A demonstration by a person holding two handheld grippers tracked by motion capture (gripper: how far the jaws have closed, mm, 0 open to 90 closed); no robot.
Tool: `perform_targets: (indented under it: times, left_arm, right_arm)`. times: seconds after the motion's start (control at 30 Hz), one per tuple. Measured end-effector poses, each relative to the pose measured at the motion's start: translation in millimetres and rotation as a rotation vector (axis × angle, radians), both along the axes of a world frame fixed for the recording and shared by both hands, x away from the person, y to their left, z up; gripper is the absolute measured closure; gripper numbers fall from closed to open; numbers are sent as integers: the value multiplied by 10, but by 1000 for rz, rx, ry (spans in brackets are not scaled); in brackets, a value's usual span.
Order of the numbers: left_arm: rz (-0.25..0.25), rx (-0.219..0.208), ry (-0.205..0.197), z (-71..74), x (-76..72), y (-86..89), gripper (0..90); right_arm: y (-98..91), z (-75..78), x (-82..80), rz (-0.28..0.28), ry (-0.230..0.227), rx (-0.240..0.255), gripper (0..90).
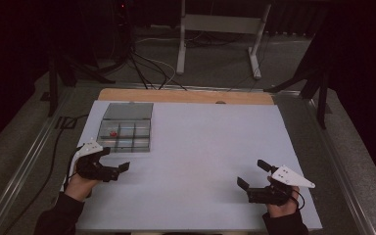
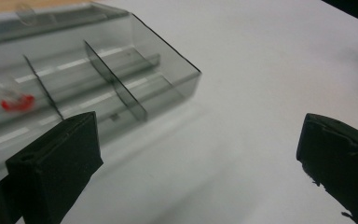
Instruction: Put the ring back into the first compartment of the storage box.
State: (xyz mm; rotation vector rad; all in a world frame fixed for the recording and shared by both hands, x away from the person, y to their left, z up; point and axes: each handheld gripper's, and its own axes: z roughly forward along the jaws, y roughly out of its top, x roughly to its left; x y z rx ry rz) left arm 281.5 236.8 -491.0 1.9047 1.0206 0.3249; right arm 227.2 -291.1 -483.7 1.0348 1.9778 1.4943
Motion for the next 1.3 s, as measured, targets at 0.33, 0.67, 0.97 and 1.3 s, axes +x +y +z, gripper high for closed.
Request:
perform_targets:
  times: [0.33,0.67,0.97,1.3]
  left_arm:
    - [-62,39,2,-235,-259,-94,4]
    - [-83,44,-27,-337,-385,-72,5]
    - [-110,47,-14,-375,-390,-74,5]
    - [-129,50,-12,-379,-405,-98,5]
  right_arm:
    - [4,2,-4,0,3,2,0]
    - [2,-4,-1,3,1,-6,0]
    - [17,-17,5,13,7,-14,0]
    - [30,-28,9,19,13,-15,0]
